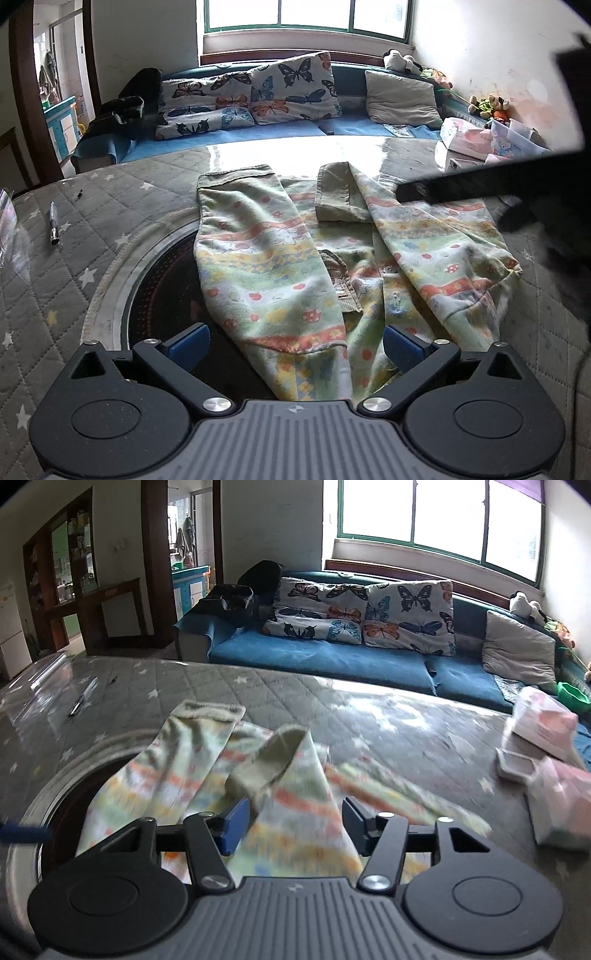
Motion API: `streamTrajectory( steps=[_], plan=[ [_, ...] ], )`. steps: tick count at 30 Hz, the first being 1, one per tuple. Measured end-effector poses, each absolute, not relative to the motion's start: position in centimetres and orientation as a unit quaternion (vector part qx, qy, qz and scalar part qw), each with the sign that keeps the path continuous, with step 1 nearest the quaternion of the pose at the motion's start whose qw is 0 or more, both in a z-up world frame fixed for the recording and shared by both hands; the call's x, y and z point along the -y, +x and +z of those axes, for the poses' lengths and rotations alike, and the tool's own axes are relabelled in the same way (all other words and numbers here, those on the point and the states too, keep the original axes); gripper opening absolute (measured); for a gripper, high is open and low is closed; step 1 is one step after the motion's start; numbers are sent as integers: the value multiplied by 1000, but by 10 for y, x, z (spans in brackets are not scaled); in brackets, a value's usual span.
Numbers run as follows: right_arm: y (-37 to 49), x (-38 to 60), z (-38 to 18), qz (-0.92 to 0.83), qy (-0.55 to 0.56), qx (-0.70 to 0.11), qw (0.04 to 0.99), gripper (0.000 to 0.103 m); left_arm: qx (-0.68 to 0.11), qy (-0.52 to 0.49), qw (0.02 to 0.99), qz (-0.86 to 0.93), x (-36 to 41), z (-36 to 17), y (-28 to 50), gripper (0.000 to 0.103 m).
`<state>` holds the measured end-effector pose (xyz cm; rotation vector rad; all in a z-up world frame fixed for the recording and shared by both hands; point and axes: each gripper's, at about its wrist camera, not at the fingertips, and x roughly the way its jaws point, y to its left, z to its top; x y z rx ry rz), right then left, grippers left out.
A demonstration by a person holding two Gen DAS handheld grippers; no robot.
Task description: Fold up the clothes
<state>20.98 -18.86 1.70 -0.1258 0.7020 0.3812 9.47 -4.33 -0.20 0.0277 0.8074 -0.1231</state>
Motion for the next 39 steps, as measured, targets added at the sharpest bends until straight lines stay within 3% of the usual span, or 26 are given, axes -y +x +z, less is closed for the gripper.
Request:
streamTrajectory(
  steps=[11, 14, 16, 19, 24, 39],
  plan=[
    [289, 172, -8, 191, -74, -365, 908, 38, -402, 4, 913, -65, 45, -8, 103, 101],
    [300, 170, -15, 190, -78, -372, 905, 28, -403, 1, 913, -65, 45, -8, 105, 101],
    [306, 170, -20, 194, -73, -378, 902, 14, -405, 0, 912, -66, 46, -9, 106, 101],
    [306, 173, -21, 193, -70, -381, 902, 4, -406, 0, 912, -68, 48, -10, 108, 102],
    [296, 183, -10, 186, -68, -367, 909, 3, -404, 1, 912, -68, 51, -10, 110, 102],
    [182, 286, 92, 102, -52, -253, 960, 2, -390, 27, 917, -80, 72, -5, 108, 102]
  ],
)
